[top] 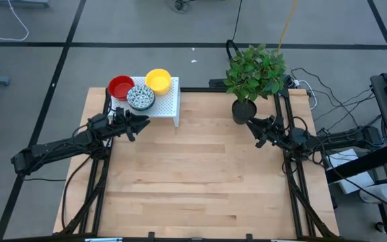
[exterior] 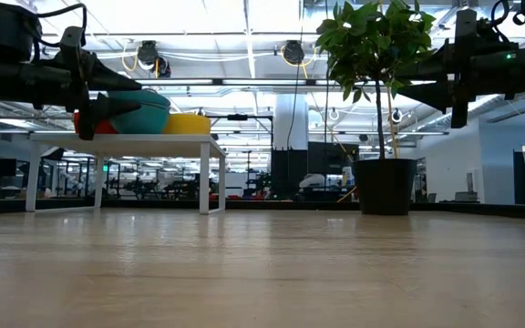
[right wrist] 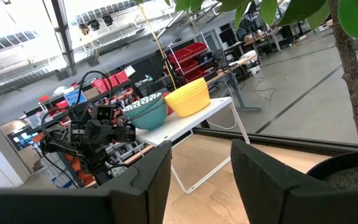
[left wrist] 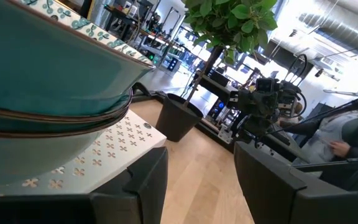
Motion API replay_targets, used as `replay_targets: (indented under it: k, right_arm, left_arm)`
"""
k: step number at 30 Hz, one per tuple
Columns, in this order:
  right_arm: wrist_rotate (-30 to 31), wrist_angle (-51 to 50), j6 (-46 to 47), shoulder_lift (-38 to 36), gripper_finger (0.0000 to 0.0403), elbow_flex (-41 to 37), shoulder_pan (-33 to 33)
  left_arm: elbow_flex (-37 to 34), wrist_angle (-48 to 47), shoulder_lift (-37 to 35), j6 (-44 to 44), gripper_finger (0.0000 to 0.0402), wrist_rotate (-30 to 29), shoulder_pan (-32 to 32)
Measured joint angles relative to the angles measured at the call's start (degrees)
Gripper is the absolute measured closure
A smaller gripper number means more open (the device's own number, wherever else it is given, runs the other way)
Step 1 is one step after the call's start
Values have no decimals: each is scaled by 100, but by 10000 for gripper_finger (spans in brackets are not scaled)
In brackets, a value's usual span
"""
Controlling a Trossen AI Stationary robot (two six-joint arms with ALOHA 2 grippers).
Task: Pick & Place Mini bowls
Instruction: Return to Home Position
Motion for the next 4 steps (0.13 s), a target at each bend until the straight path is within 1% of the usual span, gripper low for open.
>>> replay_targets:
  k: [4]
  right_arm:
    - [1,-1,-1,0,248,-1,1]
  left_arm:
    - [0,-1,0,1,215,0,1]
